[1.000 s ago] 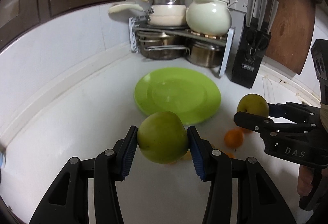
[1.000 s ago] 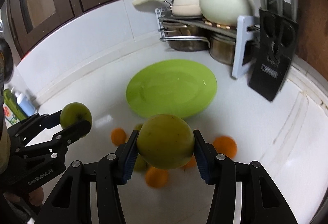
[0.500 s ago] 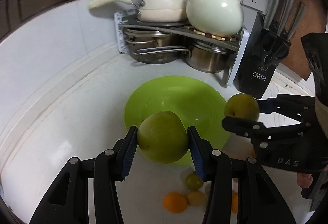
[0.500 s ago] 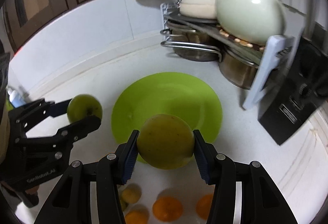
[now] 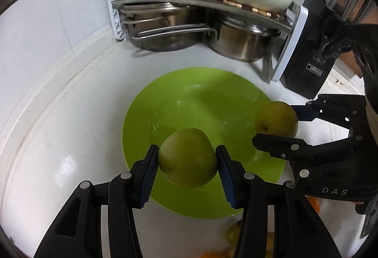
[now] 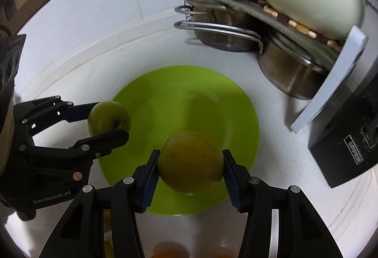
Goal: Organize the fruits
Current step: 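Carry both held green fruits over the green plate with both tools, then lower the green fruits onto the plate and open both tools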
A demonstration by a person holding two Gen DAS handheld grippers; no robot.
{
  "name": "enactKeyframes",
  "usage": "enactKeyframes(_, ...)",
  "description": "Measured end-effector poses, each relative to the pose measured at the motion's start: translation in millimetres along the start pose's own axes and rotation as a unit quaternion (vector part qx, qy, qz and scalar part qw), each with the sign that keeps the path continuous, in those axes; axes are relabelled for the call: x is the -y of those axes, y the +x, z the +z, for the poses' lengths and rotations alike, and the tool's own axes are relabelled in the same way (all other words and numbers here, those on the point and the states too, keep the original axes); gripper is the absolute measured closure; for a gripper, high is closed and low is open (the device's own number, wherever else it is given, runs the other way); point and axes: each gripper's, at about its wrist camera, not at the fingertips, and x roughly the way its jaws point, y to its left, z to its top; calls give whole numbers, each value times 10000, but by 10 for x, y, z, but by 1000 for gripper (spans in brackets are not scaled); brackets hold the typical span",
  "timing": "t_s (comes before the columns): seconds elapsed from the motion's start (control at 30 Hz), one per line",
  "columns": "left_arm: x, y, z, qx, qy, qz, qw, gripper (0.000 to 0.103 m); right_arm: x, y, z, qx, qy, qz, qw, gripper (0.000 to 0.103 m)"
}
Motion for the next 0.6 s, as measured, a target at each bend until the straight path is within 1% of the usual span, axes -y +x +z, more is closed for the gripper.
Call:
enactKeyframes(0.13, 7, 89, 0, -98, 48, 16, 9999, 54, 42, 96, 0, -129, 62, 57, 9999, 51)
enactKeyframes(0.17, 10, 108, 2, -128, 52, 9, 9999, 54, 58, 122, 13, -158, 121, 15, 9998, 51)
enactKeyframes(0.37, 17, 186, -9, -228, 107, 0, 9997, 54, 72, 177, 0, -209, 121, 12, 9997, 51)
enactKeyframes(0.5, 22, 135, 13, -51, 152, 101, 9998, 54, 76, 208, -11, -254, 127, -17, 9996, 51)
enactKeyframes(0.6, 3, 93, 34, -4, 122, 111, 9999, 54, 83, 241, -20, -298, 160, 2, 9994, 51)
